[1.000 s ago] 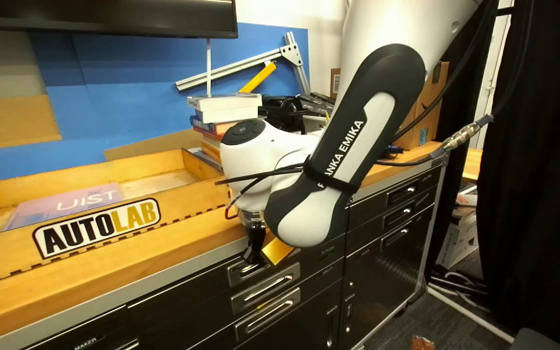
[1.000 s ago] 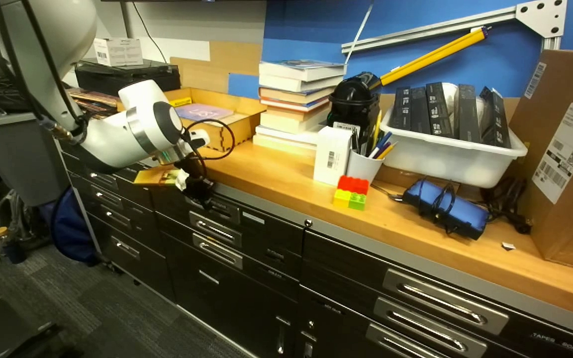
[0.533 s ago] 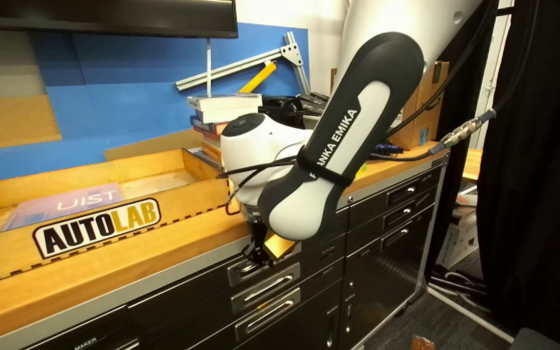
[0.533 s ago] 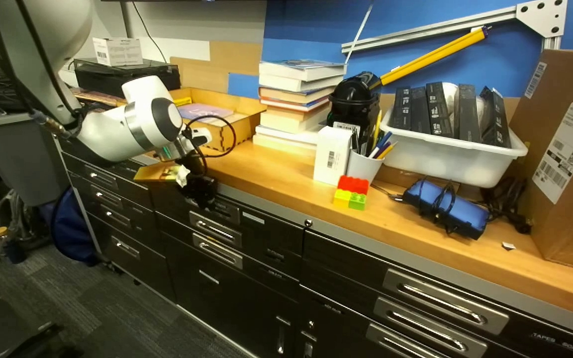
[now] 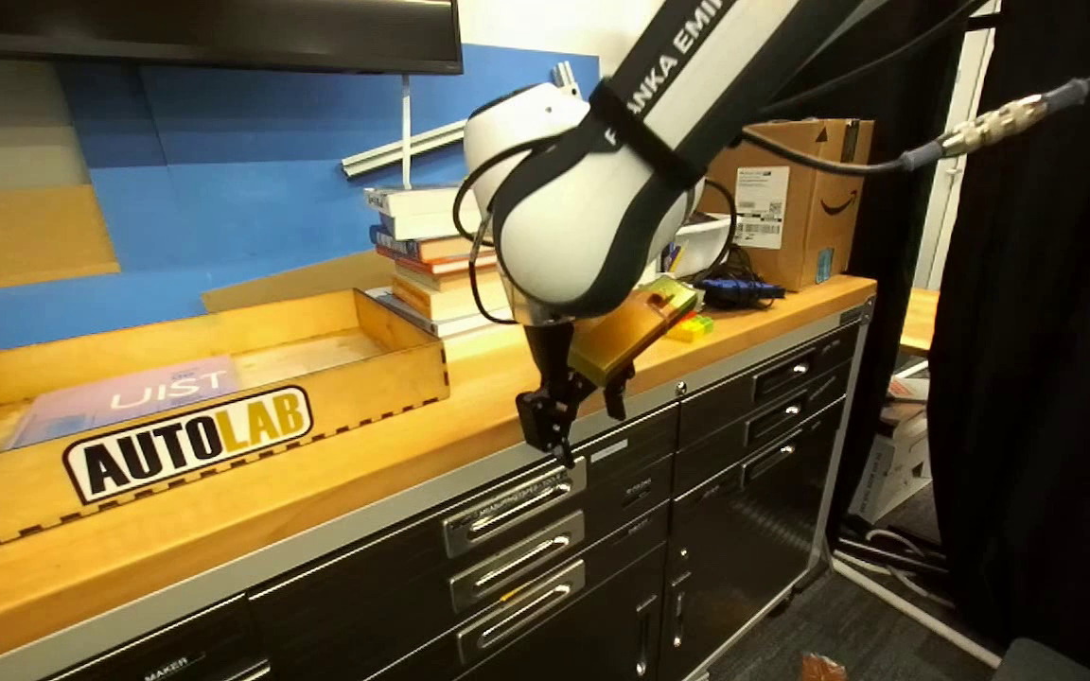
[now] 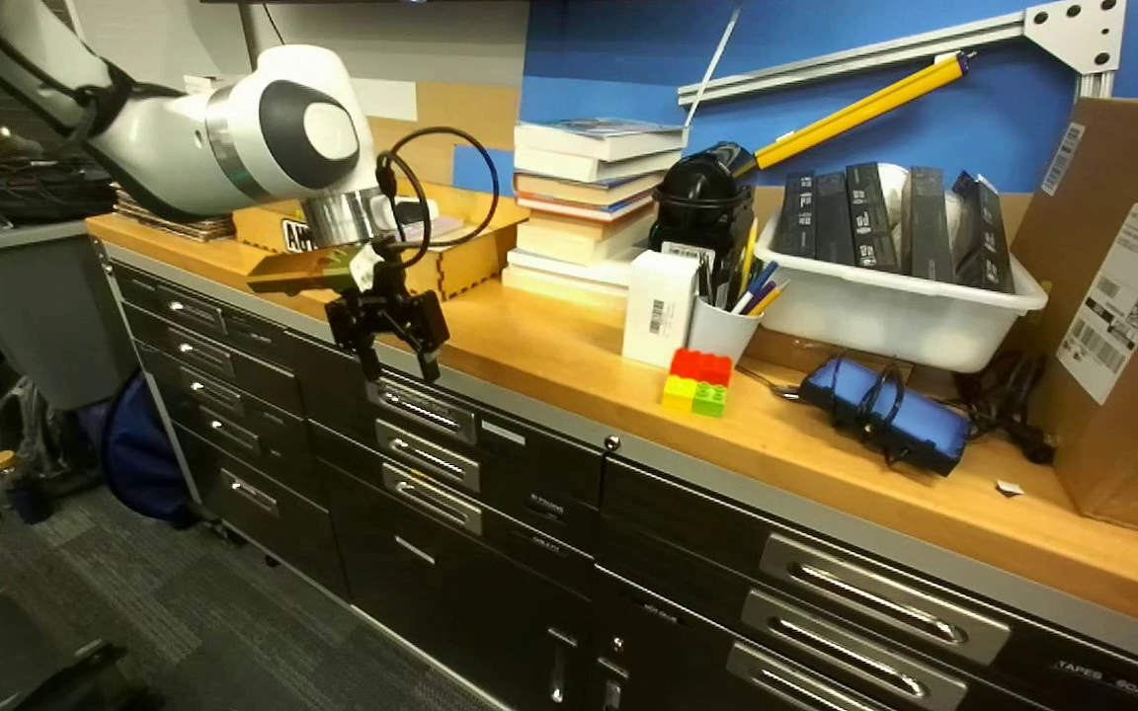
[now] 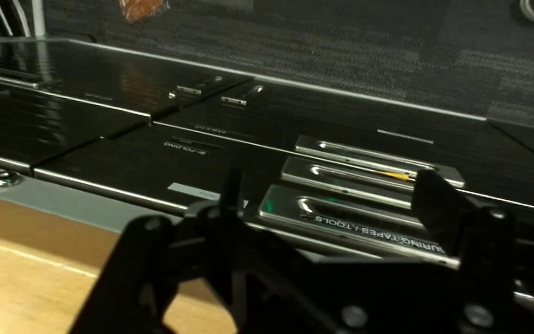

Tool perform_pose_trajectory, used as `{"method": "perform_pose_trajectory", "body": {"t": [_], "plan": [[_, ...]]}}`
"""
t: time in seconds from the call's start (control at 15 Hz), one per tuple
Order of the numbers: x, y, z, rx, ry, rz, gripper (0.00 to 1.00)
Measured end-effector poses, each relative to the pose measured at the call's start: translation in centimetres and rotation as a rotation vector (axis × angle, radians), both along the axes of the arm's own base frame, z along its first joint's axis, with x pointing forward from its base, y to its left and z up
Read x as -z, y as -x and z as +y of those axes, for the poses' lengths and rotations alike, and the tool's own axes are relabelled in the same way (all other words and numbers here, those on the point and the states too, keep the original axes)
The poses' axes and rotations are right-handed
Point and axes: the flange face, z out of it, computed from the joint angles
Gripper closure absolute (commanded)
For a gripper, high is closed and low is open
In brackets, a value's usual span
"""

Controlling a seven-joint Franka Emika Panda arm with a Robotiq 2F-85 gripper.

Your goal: Put the blue block in the drawer and close it

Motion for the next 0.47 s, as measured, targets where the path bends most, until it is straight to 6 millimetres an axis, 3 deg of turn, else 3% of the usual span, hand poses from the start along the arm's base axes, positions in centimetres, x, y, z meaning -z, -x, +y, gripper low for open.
{"method": "perform_pose_trajectory", "body": {"t": [0.47], "plan": [[-8.1, 2.8, 1.5, -0.07, -0.175, 0.075, 0.0]]}}
